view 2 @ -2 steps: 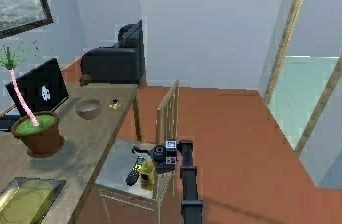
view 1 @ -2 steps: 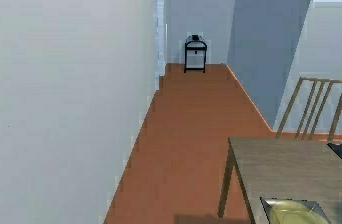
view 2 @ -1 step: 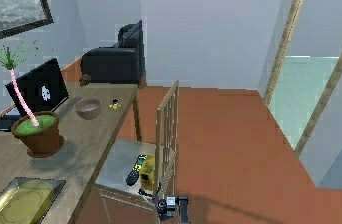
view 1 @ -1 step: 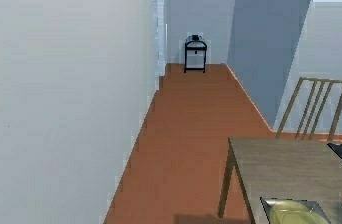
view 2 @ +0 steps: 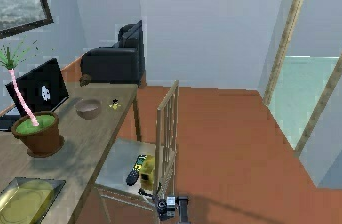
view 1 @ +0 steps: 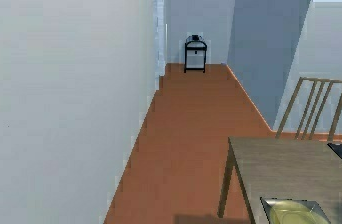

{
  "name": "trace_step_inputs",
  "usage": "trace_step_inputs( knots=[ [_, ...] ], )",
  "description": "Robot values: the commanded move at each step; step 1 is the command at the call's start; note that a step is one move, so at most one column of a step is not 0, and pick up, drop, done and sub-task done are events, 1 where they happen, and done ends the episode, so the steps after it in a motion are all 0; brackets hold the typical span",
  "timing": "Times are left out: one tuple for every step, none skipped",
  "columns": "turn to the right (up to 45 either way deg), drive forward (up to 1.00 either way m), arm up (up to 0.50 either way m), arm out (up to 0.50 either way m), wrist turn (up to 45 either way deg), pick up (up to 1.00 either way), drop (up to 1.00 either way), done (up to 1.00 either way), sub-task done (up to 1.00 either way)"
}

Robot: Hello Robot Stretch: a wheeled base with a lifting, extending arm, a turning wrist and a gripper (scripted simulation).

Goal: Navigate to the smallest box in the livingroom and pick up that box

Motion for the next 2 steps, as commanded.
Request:
trace_step_inputs(
  knots=[
    [0.0, 0.00, 0.10, 0.00, 0.0, 0.00, 0.00, 0.00, 0.00],
    [0.0, 0.00, 0.00, 0.00, 0.0, 0.00, 0.00, 1.00, 0.00]
  ],
)
